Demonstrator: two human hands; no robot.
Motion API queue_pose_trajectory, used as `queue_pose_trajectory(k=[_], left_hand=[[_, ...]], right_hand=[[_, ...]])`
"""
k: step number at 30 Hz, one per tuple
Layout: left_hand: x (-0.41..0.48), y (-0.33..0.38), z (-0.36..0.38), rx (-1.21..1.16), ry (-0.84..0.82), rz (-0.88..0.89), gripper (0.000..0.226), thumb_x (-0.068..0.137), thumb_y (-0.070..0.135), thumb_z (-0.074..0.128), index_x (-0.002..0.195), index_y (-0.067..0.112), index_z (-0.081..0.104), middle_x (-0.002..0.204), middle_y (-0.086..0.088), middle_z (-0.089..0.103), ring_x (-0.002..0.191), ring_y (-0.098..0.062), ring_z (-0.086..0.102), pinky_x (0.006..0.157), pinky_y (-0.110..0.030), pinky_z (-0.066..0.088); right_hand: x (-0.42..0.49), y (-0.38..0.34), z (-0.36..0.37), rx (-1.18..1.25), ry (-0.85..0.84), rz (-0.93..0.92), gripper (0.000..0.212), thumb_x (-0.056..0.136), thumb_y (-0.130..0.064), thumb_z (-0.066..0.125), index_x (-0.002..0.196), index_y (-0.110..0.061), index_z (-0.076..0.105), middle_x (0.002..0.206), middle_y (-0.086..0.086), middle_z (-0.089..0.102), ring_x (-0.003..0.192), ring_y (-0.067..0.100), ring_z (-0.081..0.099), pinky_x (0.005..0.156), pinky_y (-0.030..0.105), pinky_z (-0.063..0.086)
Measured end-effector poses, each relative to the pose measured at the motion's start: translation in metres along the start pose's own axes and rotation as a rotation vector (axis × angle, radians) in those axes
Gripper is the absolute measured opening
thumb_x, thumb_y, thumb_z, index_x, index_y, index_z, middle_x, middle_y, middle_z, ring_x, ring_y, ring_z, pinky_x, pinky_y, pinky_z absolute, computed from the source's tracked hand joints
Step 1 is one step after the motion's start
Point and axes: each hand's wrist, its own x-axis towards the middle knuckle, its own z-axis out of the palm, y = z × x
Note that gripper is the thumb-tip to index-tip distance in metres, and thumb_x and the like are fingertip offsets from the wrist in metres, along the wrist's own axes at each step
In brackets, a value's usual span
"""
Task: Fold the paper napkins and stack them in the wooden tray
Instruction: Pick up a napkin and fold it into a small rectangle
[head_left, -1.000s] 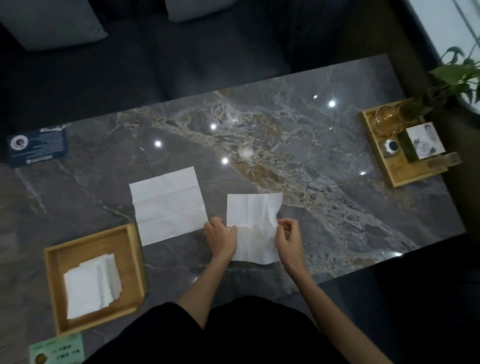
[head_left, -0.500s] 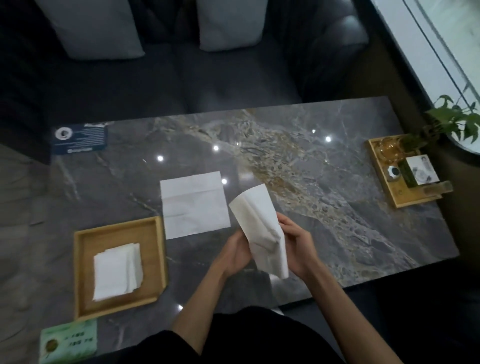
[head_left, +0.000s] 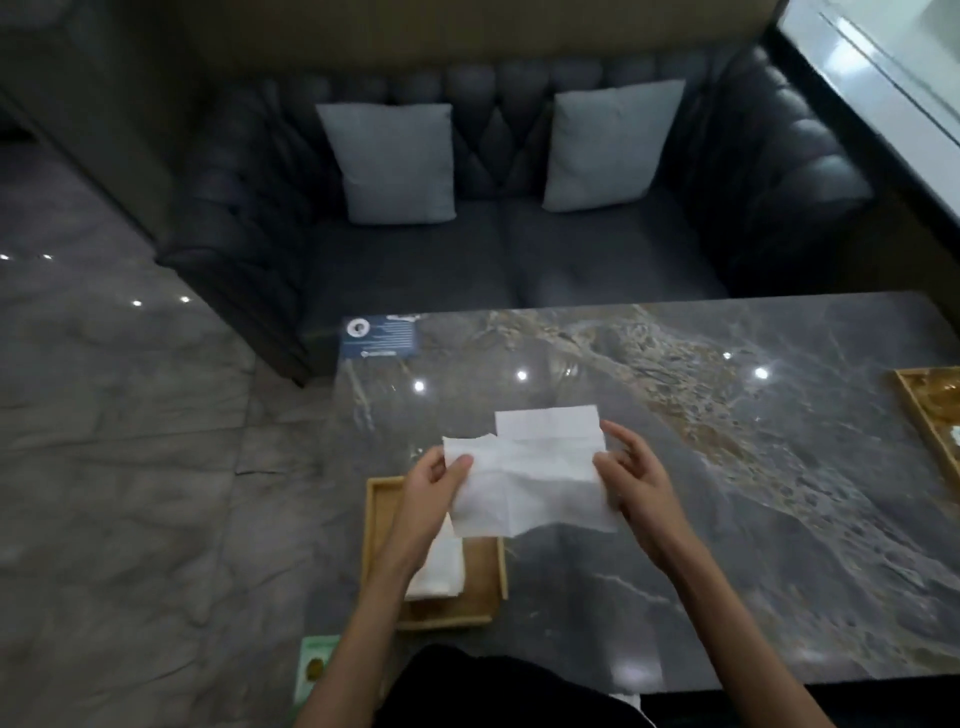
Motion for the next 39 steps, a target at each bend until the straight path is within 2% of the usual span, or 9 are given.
queue_pose_trajectory(k=[4, 9, 12, 15, 22, 26, 31, 35, 39], left_hand=[[0.0, 0.04, -0.053, 0.047, 0.007, 0.095, 0.019, 0.091, 0.016, 0.072, 0.109, 0.017, 0.069, 0.107, -0.009, 0.077, 0.096, -0.024, 0.073, 0.078, -0.035, 0.06], [-0.005, 0.086, -0.097, 0.079, 0.006, 0.263, 0.038, 0.086, -0.001, 0.074, 0.115, 0.023, 0.065, 0.113, 0.0, 0.075, 0.099, -0.011, 0.073, 0.08, -0.021, 0.058], [-0.004, 0.104, -0.112, 0.066, 0.037, 0.348, 0.053, 0.084, -0.007, 0.073, 0.13, 0.016, 0.058, 0.117, -0.005, 0.074, 0.101, -0.01, 0.072, 0.082, -0.021, 0.058], [-0.005, 0.117, -0.126, 0.083, 0.081, 0.428, 0.072, 0.085, -0.001, 0.075, 0.144, 0.03, 0.046, 0.102, -0.002, 0.077, 0.093, -0.009, 0.074, 0.076, -0.019, 0.058], [-0.002, 0.138, -0.147, 0.274, 0.159, 0.54, 0.034, 0.088, 0.011, 0.074, 0.095, 0.044, 0.073, 0.105, 0.03, 0.071, 0.095, 0.003, 0.068, 0.075, -0.014, 0.053], [0.003, 0.147, -0.15, 0.265, 0.204, 0.557, 0.033, 0.086, 0.012, 0.076, 0.092, 0.045, 0.075, 0.105, 0.021, 0.074, 0.095, 0.0, 0.069, 0.073, -0.013, 0.053], [0.014, 0.154, -0.148, 0.298, 0.239, 0.553, 0.018, 0.085, 0.016, 0.078, 0.089, 0.033, 0.078, 0.098, 0.007, 0.077, 0.09, -0.008, 0.069, 0.074, -0.021, 0.051], [0.017, 0.157, -0.14, 0.402, 0.281, 0.609, 0.013, 0.086, 0.016, 0.077, 0.087, 0.029, 0.077, 0.096, 0.003, 0.071, 0.088, -0.001, 0.064, 0.076, -0.016, 0.05], [0.018, 0.16, -0.137, 0.475, 0.32, 0.609, 0.008, 0.087, 0.017, 0.076, 0.088, 0.026, 0.075, 0.099, -0.001, 0.056, 0.083, 0.006, 0.057, 0.076, -0.012, 0.049]], right_hand=[[-0.005, -0.017, 0.056, -0.056, -0.075, -0.146, 0.033, 0.095, -0.012, 0.067, 0.119, -0.035, 0.071, 0.084, -0.001, 0.059, 0.072, 0.01, 0.055, 0.062, 0.024, 0.048], [-0.009, -0.035, 0.098, 0.03, -0.034, -0.226, 0.03, 0.094, -0.015, 0.069, 0.117, -0.034, 0.074, 0.112, -0.008, 0.074, 0.09, 0.009, 0.066, 0.082, 0.034, 0.055], [-0.01, -0.052, 0.116, 0.062, -0.027, -0.292, 0.032, 0.095, -0.016, 0.068, 0.121, -0.035, 0.072, 0.118, -0.01, 0.073, 0.094, 0.007, 0.067, 0.081, 0.027, 0.058], [-0.011, -0.067, 0.134, 0.032, -0.007, -0.355, 0.03, 0.097, -0.016, 0.066, 0.112, -0.041, 0.075, 0.118, -0.015, 0.073, 0.09, 0.005, 0.065, 0.079, 0.022, 0.057], [0.003, -0.087, 0.152, -0.087, -0.034, -0.375, 0.023, 0.095, -0.016, 0.069, 0.11, -0.031, 0.077, 0.108, -0.002, 0.074, 0.096, 0.022, 0.066, 0.081, 0.036, 0.06], [0.01, -0.099, 0.152, -0.105, -0.069, -0.415, 0.025, 0.09, -0.016, 0.074, 0.108, -0.034, 0.078, 0.086, -0.019, 0.07, 0.079, 0.0, 0.06, 0.071, 0.019, 0.054], [0.02, -0.114, 0.148, -0.154, -0.05, -0.44, 0.02, 0.089, -0.015, 0.074, 0.1, -0.032, 0.077, 0.09, -0.028, 0.072, 0.084, -0.006, 0.065, 0.07, 0.011, 0.053], [0.025, -0.118, 0.143, -0.239, -0.01, -0.468, 0.017, 0.091, -0.02, 0.072, 0.091, -0.037, 0.074, 0.094, -0.017, 0.072, 0.093, 0.003, 0.065, 0.074, 0.015, 0.055], [0.028, -0.121, 0.143, -0.283, 0.024, -0.523, 0.006, 0.092, -0.015, 0.07, 0.095, -0.018, 0.074, 0.112, -0.001, 0.066, 0.102, 0.011, 0.062, 0.082, 0.023, 0.055]])
